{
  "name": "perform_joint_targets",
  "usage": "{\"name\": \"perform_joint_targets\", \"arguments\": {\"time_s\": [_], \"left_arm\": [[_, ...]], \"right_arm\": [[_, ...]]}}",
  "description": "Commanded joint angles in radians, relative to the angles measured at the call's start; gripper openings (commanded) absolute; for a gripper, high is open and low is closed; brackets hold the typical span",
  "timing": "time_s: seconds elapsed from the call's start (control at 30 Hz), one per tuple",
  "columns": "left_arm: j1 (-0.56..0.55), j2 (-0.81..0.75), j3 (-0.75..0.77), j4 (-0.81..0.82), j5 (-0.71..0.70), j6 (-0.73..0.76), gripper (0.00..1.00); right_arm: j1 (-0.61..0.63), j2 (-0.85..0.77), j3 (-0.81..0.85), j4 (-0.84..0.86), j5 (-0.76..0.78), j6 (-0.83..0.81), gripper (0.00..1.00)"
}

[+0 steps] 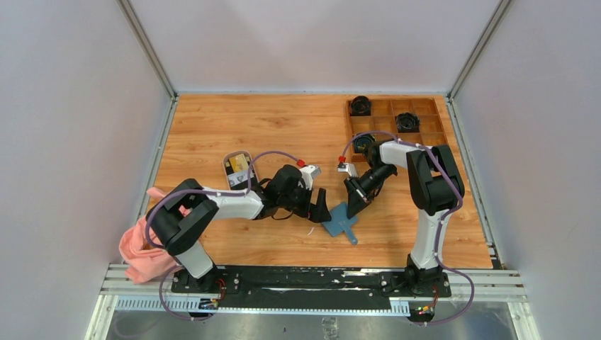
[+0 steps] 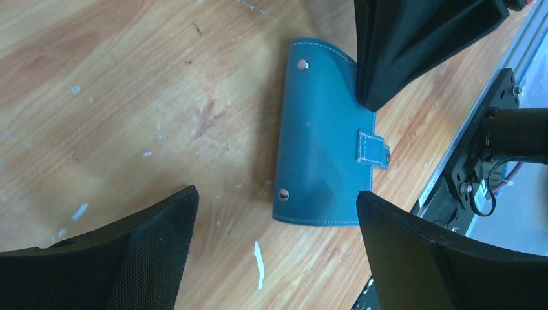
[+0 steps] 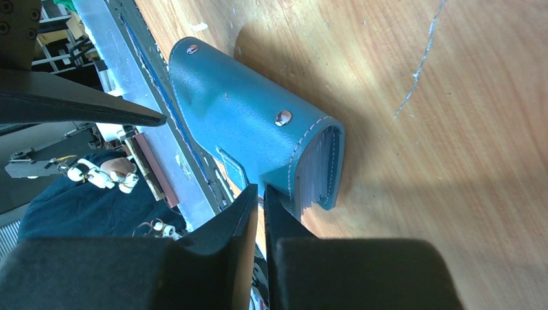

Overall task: Put the credit cards into the card holder
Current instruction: Close the card holder at the center of the board.

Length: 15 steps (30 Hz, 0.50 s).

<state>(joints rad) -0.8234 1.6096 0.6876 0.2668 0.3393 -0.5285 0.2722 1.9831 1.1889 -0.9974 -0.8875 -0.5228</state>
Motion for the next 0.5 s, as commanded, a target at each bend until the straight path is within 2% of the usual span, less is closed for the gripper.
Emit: {"name": "perform_joint_targets", "arguments": {"time_s": [0.0, 0.27, 0.47], "left_arm": [[0.025, 0.080, 0.057, 0.006, 0.142, 0.001, 0.93], [0.029, 0.220, 0.080, 0.005, 0.253, -0.043, 0.74], [0.029, 0.264, 0.088, 0.007, 0.293, -0.056, 0.68]], "right_arm": [[0.020, 0.033, -0.017, 0.092, 0.219, -0.048, 0.13], [0.021, 0.031, -0.017, 0.091, 0.217, -0.049, 0.13], [0.021, 0.028, -0.018, 0.091, 0.216, -0.052, 0.13]]}}
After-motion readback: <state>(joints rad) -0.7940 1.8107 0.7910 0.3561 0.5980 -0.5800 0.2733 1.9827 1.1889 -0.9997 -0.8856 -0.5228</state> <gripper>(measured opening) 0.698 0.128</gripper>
